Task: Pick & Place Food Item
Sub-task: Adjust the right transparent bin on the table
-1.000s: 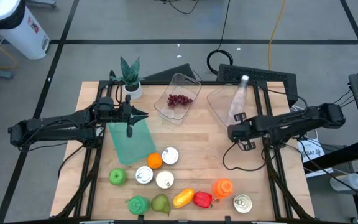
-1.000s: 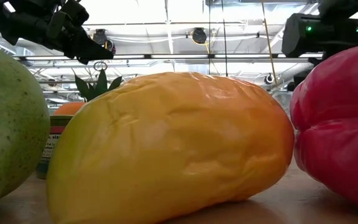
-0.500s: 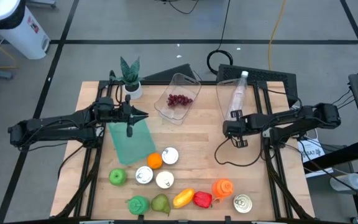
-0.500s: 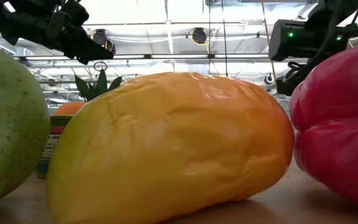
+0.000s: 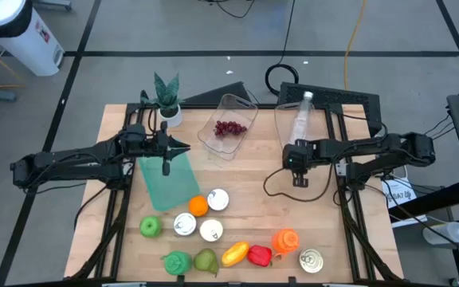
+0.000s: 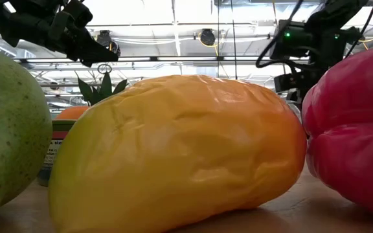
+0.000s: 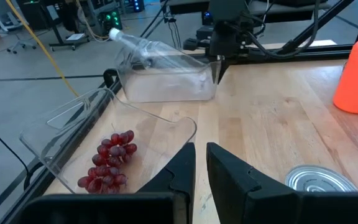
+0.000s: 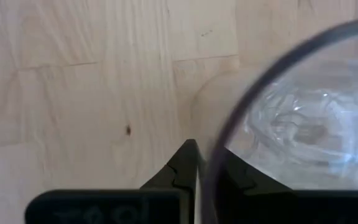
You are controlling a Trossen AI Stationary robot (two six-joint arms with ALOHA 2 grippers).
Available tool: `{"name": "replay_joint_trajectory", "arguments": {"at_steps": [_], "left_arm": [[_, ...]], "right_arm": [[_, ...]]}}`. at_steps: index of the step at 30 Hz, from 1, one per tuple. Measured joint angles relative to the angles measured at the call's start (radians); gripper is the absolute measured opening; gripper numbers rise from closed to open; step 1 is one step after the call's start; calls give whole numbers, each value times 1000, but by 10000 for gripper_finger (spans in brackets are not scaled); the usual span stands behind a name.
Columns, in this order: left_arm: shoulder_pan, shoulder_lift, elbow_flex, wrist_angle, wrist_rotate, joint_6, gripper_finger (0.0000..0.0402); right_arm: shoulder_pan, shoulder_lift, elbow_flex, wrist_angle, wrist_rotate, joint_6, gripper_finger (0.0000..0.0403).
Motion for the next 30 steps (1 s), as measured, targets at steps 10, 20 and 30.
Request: {"name": "replay_joint_trajectory", "arguments": {"at_steps": [10, 20, 30], "left_arm": [[0, 0, 0, 0, 0, 3, 51], [0, 0, 0, 1, 0, 3, 51], [0, 0, 0, 1, 0, 3, 51]], "right_arm": [[0, 5, 1, 15, 13, 149, 20], [-6, 4, 1, 32, 8, 218, 20], [-35, 4, 2, 50, -33, 280, 21]]}}
